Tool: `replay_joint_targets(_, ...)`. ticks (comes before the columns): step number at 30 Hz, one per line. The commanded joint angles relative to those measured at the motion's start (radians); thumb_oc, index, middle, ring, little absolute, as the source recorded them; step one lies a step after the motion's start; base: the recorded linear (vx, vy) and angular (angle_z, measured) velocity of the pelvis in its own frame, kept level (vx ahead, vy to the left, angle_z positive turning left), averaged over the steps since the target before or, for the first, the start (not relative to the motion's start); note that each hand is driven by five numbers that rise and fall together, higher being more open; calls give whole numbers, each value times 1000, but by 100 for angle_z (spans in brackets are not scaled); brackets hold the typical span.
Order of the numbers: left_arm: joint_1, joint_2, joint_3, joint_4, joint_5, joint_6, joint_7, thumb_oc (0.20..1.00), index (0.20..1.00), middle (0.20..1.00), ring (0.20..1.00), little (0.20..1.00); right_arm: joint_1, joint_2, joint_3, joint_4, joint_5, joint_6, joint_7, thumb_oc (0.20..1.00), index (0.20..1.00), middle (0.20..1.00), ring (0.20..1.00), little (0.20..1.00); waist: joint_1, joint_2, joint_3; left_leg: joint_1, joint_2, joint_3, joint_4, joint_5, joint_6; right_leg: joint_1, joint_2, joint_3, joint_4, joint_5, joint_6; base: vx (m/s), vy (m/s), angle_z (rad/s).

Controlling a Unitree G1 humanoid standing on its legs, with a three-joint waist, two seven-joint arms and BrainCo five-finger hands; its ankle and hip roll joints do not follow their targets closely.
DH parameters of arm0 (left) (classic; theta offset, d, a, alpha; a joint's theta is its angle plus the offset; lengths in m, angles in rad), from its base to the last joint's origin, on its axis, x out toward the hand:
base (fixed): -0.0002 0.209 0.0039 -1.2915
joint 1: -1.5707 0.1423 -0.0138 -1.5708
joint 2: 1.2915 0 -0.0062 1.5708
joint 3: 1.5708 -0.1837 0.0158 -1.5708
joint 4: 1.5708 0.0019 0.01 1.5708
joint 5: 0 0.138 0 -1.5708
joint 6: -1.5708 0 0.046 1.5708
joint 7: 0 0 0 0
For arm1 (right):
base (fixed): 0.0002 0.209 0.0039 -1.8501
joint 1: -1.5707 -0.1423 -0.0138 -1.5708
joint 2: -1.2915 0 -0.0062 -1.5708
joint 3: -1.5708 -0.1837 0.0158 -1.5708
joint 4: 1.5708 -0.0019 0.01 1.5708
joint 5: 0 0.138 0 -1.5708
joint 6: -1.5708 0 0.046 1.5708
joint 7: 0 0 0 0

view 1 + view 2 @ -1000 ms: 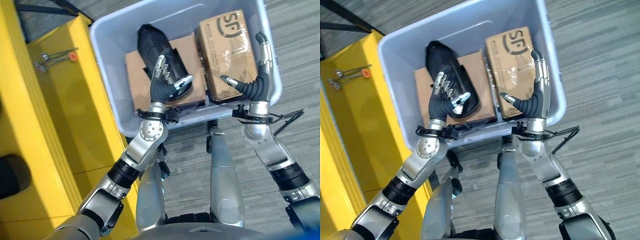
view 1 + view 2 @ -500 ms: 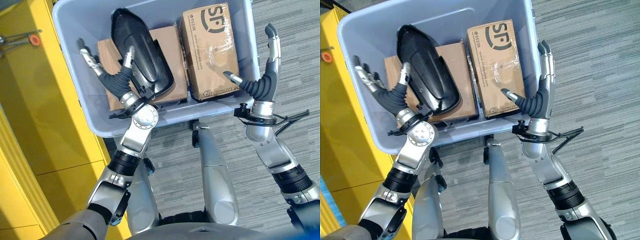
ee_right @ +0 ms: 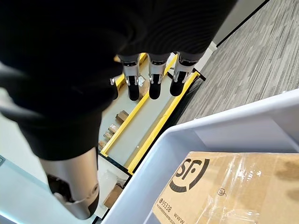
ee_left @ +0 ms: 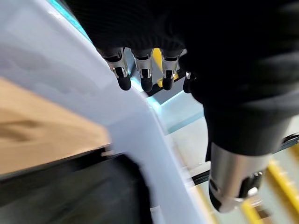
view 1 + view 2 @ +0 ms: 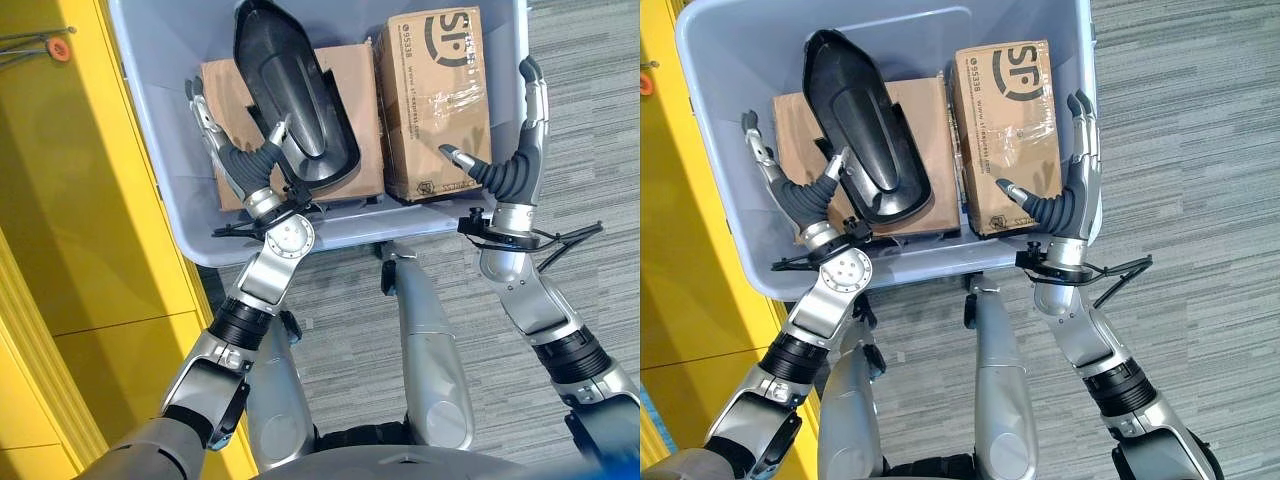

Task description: Move parts from the plastic box to the shelf.

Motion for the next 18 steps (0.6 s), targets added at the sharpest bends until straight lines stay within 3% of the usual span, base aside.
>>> replay_joint_targets(1,12,32,-8,-49,-34,-20,-62,1000,1000,1000,1000,1000,-16,30,-48,-39,16,-43,6,1000,1000,1000,1000,1000,-4,-64,-29,-94,-3,16,106,-10,-20,85,47,-18,-106,37,64,0,0,0)
replay_joint_targets(4,25,19,-24,-37,-53,-15,-85,1000,1000,1000,1000,1000,-4,30,-47,-39,15,-44,7,1000,1000,1000,1000,1000,-6,-64,-29,-80,-5,5,110,-27,-30,99,48,-14,-97,14,72,21,0,0)
replay_joint_targets(7,37,10,-34,-39,-95,3,-63,1000,1000,1000,1000,1000,2,27,-54,-42,14,-50,8,1000,1000,1000,1000,1000,-4,-64,-29,-105,-4,16,104,-5,-20,75,48,-21,-105,39,63,-1,-13,0)
replay_joint_targets(8,55,0,-36,-37,-115,8,-35,1000,1000,1000,1000,1000,14,29,-49,-38,12,-53,8,1000,1000,1000,1000,1000,-4,-63,-29,-85,-8,4,109,-31,-29,97,45,-18,-97,13,73,62,-3,-1)
replay_joint_targets(10,77,-12,-21,-27,-75,-47,73,1000,1000,1000,1000,1000,17,26,-45,-28,19,-52,2,1000,1000,1000,1000,1000,3,-63,-29,-87,-9,1,103,-31,-29,98,41,-21,-96,10,72,33,-1,-1)
replay_joint_targets(11,80,-11,-15,-27,-80,-55,81,1000,1000,1000,1000,1000,18,25,-44,-25,20,-52,-1,1000,1000,1000,1000,1000,5,-62,-29,-88,-10,0,103,-31,-30,98,41,-21,-96,7,72,0,0,0)
replay_joint_targets(13,86,-10,2,-25,-120,-41,49,1000,1000,1000,1000,1000,11,29,-33,-12,21,-53,-18,1000,1000,1000,1000,1000,12,-62,-29,-94,-13,-6,103,-26,-30,96,41,-22,-95,5,72,-5,-25,1)
replay_joint_targets(15,90,-3,-9,-12,-116,29,-42,1000,1000,1000,1000,1000,-1,21,-34,-7,42,-47,-24,1000,1000,1000,1000,1000,20,-65,-29,-106,-12,-9,107,-26,-29,91,36,-32,-96,13,71,-9,-53,4)
replay_joint_targets(18,80,-24,-12,38,-224,47,-60,1000,1000,1000,1000,1000,-13,10,-41,-4,58,-41,-7,1000,1000,1000,1000,1000,15,-68,-29,-115,-8,0,111,-23,-31,83,35,-38,-93,14,73,6,1,5)
